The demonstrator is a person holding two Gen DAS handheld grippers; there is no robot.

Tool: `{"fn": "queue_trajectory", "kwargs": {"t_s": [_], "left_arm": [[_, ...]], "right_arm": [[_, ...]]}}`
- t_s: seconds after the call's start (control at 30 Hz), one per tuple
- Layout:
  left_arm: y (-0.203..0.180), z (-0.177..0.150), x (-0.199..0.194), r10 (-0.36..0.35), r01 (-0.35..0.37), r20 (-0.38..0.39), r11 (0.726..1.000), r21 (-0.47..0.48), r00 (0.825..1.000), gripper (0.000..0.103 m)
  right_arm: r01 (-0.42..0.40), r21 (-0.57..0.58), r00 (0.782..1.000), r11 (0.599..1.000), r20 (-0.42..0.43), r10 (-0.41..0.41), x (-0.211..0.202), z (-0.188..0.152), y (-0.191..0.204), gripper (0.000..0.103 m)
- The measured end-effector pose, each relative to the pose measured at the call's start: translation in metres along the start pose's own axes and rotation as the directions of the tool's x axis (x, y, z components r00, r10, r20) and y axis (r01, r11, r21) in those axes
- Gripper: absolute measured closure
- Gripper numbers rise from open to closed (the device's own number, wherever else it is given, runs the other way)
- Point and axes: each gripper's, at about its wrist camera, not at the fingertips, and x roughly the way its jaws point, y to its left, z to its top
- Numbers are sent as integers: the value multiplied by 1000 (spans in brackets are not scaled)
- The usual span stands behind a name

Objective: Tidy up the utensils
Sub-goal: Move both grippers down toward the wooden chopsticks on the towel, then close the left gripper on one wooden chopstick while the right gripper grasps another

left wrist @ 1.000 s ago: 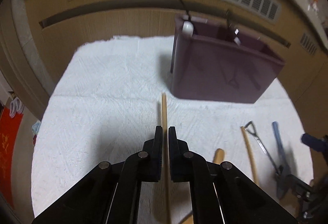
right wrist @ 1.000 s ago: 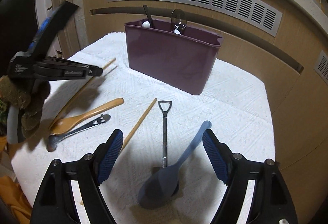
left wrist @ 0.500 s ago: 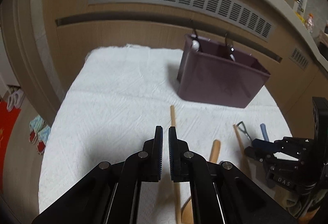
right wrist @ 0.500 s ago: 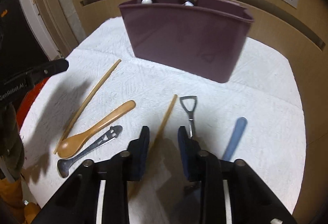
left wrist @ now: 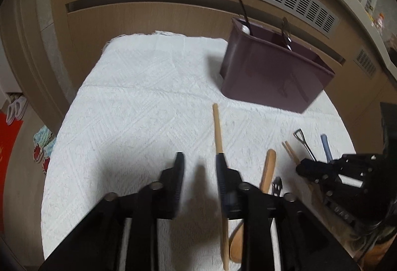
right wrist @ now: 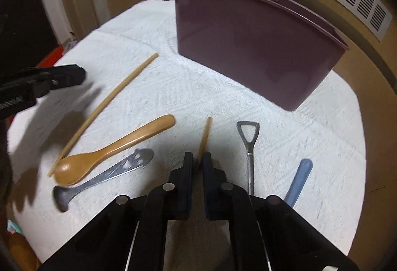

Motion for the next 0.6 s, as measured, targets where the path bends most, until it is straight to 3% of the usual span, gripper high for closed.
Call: {"fn": "queue_trajectory", "kwargs": {"t_s": [0.2,0.37,0.53,0.6], "left_arm": [[-26,1,15,-70,80,-106,992,101,992,68],[-36,19,39,42,-14,-183,989,149,982,68],[-41,40,69,94,-46,-300,986,163,949,70],[-46,46,75,120,-64,-308,980,186,944,71]], "right_arm": [[-27,22,998,999,65,26,-32,-13,-8,98],[-32,23,995,999,96,30,-42,-22,-11,98],[-41,31,993,999,108,37,-45,-31,-15,98],[-47,40,993,998,112,42,-46,-35,-18,98]]}}
